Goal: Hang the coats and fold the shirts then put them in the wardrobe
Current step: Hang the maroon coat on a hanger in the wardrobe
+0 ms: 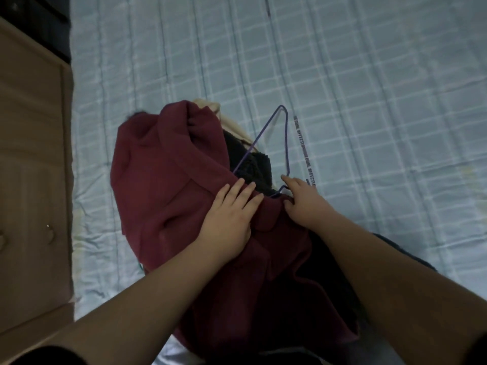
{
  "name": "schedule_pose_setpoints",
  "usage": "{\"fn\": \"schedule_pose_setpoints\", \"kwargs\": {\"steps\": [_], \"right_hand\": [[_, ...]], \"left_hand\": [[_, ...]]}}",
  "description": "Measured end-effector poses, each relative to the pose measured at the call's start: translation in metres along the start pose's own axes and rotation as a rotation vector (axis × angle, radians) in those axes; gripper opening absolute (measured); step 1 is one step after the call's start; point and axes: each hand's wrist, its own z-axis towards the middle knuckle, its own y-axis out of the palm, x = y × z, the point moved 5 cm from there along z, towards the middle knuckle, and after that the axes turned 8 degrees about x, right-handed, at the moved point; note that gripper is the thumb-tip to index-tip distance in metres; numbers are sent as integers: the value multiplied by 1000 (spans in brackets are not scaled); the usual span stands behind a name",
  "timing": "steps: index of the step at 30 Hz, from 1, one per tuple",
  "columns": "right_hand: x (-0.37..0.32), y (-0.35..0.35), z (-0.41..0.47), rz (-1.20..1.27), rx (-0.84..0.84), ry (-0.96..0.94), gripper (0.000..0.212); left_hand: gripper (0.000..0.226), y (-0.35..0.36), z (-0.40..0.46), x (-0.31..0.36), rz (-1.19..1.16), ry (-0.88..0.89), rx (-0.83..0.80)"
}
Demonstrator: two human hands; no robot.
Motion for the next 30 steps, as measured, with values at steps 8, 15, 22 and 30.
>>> {"fn": "schedule_pose_setpoints", "kwargs": {"steps": [8,15,22,30], "right_hand": [[-11,-9,-18,-29,109,-56,42],[-29,-50,-78,-198,221,-89,27],[-89,-48,-134,-265,67,-160,7],[-184,11,-215,-201,-160,-99,12]], "left_hand": [[74,-18,-23,0,-80,-136,49],[83,-47,-59,11,-106,-319,73],[90,-55,-116,7,-82,-521,-17],[55,-79,-223,-14,-91,-317,-3]]}}
